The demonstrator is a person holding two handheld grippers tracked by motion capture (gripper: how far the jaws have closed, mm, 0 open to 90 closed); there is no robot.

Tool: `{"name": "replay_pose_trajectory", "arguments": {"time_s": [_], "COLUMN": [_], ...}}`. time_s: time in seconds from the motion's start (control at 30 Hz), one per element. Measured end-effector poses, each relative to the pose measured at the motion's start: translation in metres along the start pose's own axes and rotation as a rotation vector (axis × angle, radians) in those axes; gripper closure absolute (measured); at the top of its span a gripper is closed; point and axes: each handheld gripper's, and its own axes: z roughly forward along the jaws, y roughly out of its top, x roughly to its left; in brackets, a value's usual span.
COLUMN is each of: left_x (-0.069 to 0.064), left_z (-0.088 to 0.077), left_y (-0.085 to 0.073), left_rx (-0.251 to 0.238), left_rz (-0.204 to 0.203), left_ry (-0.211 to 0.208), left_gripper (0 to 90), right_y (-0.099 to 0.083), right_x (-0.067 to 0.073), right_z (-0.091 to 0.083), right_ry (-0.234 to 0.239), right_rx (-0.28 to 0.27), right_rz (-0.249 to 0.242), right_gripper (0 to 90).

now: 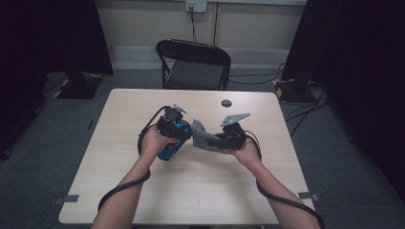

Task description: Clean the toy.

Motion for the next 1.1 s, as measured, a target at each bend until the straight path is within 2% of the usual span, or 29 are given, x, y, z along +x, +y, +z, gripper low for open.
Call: {"name": "replay_pose_trajectory", "arguments": {"time_s": [0.13, 0.17, 0.3, 0.53, 0.63, 0.73, 0.93, 1.1], "left_x": [0.002, 0.003, 0.002, -0.006, -0.011, -0.015, -0.020, -0.019], "left_z": [-0.005, -0.007, -0.010, -0.011, -0.012, -0.012, -0.009, -0.006], "left_y": [0.001, 0.002, 0.003, 0.009, 0.014, 0.018, 0.021, 0.021], "left_rx": [-0.012, -0.007, -0.012, -0.017, -0.022, -0.030, -0.028, -0.027], "left_rz": [-0.010, -0.002, -0.004, 0.027, 0.035, 0.045, 0.052, 0.038], "left_ry": [0.008, 0.011, 0.008, -0.007, -0.015, -0.018, -0.021, -0.018], "left_gripper": [25.6, 25.6, 25.6, 25.6, 25.6, 25.6, 25.5, 25.5], "right_y": [-0.003, -0.004, -0.008, -0.011, -0.009, -0.005, 0.002, 0.004], "right_x": [-0.004, -0.005, -0.012, -0.025, -0.027, -0.025, -0.011, -0.002], "right_z": [-0.005, -0.007, -0.013, -0.014, -0.011, -0.007, 0.005, 0.012], "right_ry": [-0.009, -0.012, -0.055, -0.152, -0.169, -0.165, -0.121, -0.087], "right_rx": [0.000, 0.001, -0.001, 0.000, -0.005, -0.009, -0.019, -0.014], "right_rz": [0.000, 0.002, 0.020, 0.074, 0.095, 0.091, 0.064, 0.045], "right_gripper": [76.5, 76.4, 76.4, 76.4, 76.4, 76.4, 76.3, 76.3]}}
